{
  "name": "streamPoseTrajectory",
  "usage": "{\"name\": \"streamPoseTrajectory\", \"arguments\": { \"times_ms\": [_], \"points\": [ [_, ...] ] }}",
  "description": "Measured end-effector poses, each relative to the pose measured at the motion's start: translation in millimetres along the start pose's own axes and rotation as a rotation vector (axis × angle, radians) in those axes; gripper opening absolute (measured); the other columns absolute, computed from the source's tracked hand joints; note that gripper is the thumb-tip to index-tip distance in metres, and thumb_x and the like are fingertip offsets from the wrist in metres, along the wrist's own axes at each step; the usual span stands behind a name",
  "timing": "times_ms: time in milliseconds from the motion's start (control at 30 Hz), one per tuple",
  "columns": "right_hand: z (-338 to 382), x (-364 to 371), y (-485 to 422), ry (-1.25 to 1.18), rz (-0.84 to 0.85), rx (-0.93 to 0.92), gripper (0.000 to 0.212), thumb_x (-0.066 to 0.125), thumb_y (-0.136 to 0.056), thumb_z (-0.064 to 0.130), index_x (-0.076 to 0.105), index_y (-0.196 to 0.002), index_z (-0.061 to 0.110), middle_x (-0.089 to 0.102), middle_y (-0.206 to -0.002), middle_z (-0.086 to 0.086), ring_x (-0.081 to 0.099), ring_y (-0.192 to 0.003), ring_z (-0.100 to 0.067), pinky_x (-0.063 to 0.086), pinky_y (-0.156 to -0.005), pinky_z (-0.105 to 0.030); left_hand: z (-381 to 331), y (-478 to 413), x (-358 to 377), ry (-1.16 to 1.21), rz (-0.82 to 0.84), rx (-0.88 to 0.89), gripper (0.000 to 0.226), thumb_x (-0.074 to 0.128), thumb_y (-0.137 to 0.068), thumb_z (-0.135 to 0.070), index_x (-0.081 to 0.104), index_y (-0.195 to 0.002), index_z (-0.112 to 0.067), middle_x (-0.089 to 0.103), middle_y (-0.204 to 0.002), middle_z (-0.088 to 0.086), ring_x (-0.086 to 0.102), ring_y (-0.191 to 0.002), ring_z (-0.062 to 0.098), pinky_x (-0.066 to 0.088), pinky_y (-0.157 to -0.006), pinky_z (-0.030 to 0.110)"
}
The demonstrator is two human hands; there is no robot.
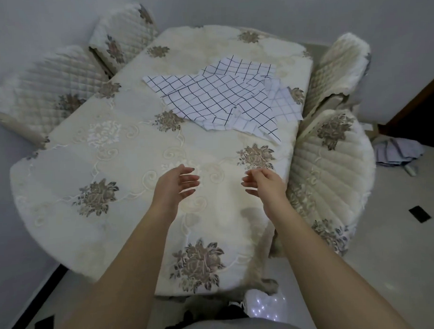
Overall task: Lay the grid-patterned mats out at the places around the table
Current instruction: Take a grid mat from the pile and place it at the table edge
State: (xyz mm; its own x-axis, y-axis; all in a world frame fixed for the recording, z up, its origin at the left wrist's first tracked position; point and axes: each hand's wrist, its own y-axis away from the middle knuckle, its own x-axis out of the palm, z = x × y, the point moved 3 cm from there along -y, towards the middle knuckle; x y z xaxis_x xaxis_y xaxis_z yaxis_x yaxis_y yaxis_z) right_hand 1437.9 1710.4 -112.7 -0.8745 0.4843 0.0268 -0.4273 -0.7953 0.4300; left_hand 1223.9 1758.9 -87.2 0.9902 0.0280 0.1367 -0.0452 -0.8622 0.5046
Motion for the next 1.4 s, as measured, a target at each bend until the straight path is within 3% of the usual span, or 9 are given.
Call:
{"name": "streamPoseTrajectory", "arguments": {
  "times_ms": [367, 500, 633, 767, 900, 967, 1067, 1267, 1400],
  "points": [
    [15.9, -2.1, -55.0, -0.011, -0.018, -0.007, 0.016, 0.051, -0.094, 0.013, 0.062, -0.084, 0.009, 0.065, -0.077, -0.005, 0.064, -0.071, -0.017, 0.052, -0.074, -0.033, -18.1, -57.2, 33.7, -0.08, 0.013, 0.088, 0.016, 0.053, -0.092, -0.015, 0.067, -0.095, -0.009, 0.07, -0.085, 0.009, 0.068, -0.079, 0.021, 0.052, -0.072, 0.03],
    [34.0, -9.7, -78.6, 0.059, -0.052, -0.065, 0.012, 0.056, -0.092, 0.013, 0.063, -0.086, 0.006, 0.066, -0.076, -0.004, 0.064, -0.07, -0.015, 0.053, -0.065, -0.026, -30.8, -82.3, 57.3, -0.179, 0.05, 0.194, 0.014, 0.054, -0.092, -0.012, 0.067, -0.096, -0.01, 0.071, -0.089, 0.011, 0.068, -0.081, 0.021, 0.053, -0.073, 0.031],
    [42.9, -18.8, -103.4, 0.219, -0.17, -0.149, 0.003, 0.062, -0.084, 0.015, 0.064, -0.087, 0.014, 0.066, -0.087, -0.003, 0.06, -0.078, -0.017, 0.049, -0.068, -0.032, -37.3, -105.7, 85.2, -0.348, 0.094, 0.277, 0.014, 0.054, -0.09, -0.005, 0.066, -0.094, -0.011, 0.071, -0.088, 0.009, 0.067, -0.077, 0.017, 0.052, -0.073, 0.029],
    [46.3, -31.8, -127.3, 0.486, -0.317, -0.265, 0.035, 0.064, -0.081, 0.015, 0.055, -0.114, 0.016, 0.048, -0.114, -0.001, 0.049, -0.103, -0.015, 0.041, -0.083, -0.027, -40.4, -133.5, 115.1, -0.63, 0.138, 0.416, 0.015, 0.059, -0.087, -0.009, 0.065, -0.097, -0.019, 0.07, -0.096, 0.002, 0.066, -0.086, 0.013, 0.051, -0.081, 0.029],
    [41.3, -44.4, -151.7, 0.641, -0.392, -0.271, 0.053, 0.069, -0.079, 0.016, 0.048, -0.127, 0.014, 0.04, -0.136, -0.006, 0.043, -0.122, -0.026, 0.043, -0.097, -0.04, -40.2, -156.2, 155.3, -0.943, 0.313, 0.563, 0.036, 0.058, -0.088, -0.013, 0.056, -0.124, -0.02, 0.06, -0.122, -0.002, 0.056, -0.113, 0.013, 0.047, -0.096, 0.034],
    [37.3, -47.8, -162.4, 0.719, -0.393, -0.257, 0.061, 0.07, -0.078, 0.016, 0.044, -0.133, 0.013, 0.037, -0.142, -0.008, 0.041, -0.126, -0.029, 0.041, -0.101, -0.042, -36.0, -165.6, 176.4, -1.096, 0.433, 0.609, 0.05, 0.056, -0.09, -0.015, 0.043, -0.138, -0.019, 0.047, -0.141, 0.0, 0.045, -0.129, 0.016, 0.04, -0.104, 0.034],
    [29.6, -47.9, -176.2, 0.796, -0.37, -0.213, 0.068, 0.068, -0.078, 0.016, 0.038, -0.139, 0.013, 0.035, -0.145, -0.008, 0.042, -0.126, -0.03, 0.043, -0.098, -0.044, -25.8, -180.3, 204.5, -1.235, 0.574, 0.668, 0.062, 0.055, -0.089, -0.012, 0.031, -0.146, -0.02, 0.033, -0.152, 0.0, 0.034, -0.137, 0.018, 0.035, -0.105, 0.033],
    [23.3, -45.5, -194.5, 0.961, -0.453, -0.184, 0.057, 0.059, -0.085, 0.019, 0.039, -0.138, 0.023, 0.045, -0.138, 0.0, 0.041, -0.124, -0.024, 0.034, -0.097, -0.043, -4.7, -202.8, 232.7, -1.326, 0.672, 0.86, 0.057, 0.053, -0.089, -0.004, 0.038, -0.143, -0.012, 0.037, -0.15, 0.006, 0.032, -0.139, 0.021, 0.028, -0.11, 0.03],
    [26.3, -47.8, -200.6, 0.976, -0.505, -0.191, 0.027, 0.052, -0.09, 0.02, 0.06, -0.115, 0.022, 0.062, -0.115, -0.001, 0.048, -0.113, -0.024, 0.033, -0.09, -0.04, 4.3, -207.4, 254.3, -1.311, 0.755, 0.998, 0.052, 0.053, -0.087, -0.002, 0.046, -0.138, -0.008, 0.044, -0.146, 0.01, 0.032, -0.14, 0.025, 0.021, -0.114, 0.032]
  ]
}}
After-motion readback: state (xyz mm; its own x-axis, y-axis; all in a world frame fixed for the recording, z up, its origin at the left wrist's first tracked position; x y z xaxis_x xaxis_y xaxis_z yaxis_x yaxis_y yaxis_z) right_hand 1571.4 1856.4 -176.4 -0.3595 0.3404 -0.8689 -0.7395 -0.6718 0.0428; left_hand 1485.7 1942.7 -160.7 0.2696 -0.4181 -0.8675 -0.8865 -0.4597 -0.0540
